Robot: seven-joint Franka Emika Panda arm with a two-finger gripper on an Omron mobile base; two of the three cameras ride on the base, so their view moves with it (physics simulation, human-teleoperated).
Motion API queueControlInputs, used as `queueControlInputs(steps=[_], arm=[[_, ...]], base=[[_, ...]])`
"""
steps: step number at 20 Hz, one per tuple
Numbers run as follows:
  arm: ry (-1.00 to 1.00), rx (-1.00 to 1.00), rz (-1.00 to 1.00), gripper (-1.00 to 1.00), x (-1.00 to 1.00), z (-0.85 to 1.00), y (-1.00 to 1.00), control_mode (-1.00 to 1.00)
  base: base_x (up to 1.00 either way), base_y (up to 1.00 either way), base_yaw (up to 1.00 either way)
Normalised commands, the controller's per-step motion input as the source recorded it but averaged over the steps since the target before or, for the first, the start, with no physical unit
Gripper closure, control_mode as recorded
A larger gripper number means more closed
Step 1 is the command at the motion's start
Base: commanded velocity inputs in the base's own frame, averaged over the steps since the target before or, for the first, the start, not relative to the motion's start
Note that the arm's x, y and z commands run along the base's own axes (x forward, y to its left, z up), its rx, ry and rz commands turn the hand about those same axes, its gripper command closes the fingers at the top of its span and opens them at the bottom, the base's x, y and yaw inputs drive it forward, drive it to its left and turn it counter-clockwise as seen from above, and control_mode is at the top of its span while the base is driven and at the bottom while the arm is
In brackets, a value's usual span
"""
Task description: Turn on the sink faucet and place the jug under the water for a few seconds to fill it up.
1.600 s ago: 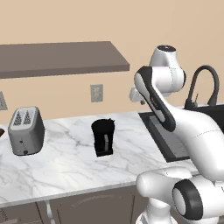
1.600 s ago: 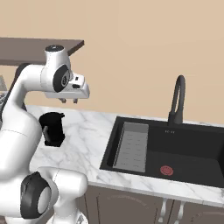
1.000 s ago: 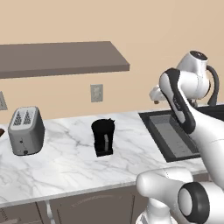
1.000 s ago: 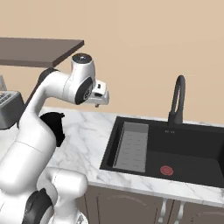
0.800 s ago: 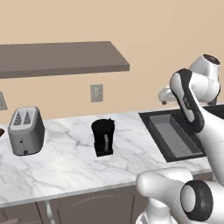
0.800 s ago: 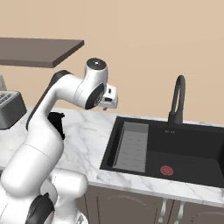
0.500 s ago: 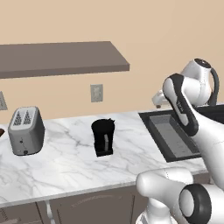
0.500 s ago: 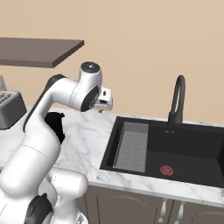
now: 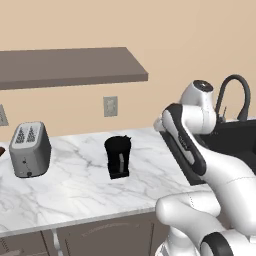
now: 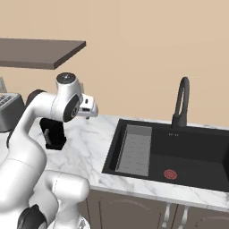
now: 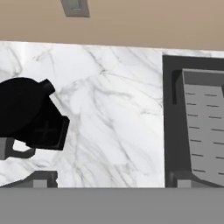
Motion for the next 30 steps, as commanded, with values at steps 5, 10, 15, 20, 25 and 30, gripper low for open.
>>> queueControlInputs(steps=[5, 10, 15, 20, 25, 30], arm=[[0.00, 0.00, 0.00, -1.00, 0.00, 0.00, 0.00, -1.00], [0.02, 0.00, 0.00, -1.00, 0.00, -0.17, 0.00, -1.00], [0.01, 0.00, 0.00, -1.00, 0.00, -0.24, -0.06, -1.00], [0.00, 0.00, 0.00, -1.00, 0.00, 0.00, 0.00, 1.00], [0.00, 0.00, 0.00, -1.00, 0.00, 0.00, 0.00, 1.00], [0.00, 0.00, 0.00, -1.00, 0.00, 0.00, 0.00, 1.00]], base=[[0.00, 0.00, 0.00], [0.00, 0.00, 0.00], [0.00, 0.00, 0.00], [0.00, -0.88, 0.00], [0.00, -0.91, 0.00], [0.00, -0.60, 0.00]])
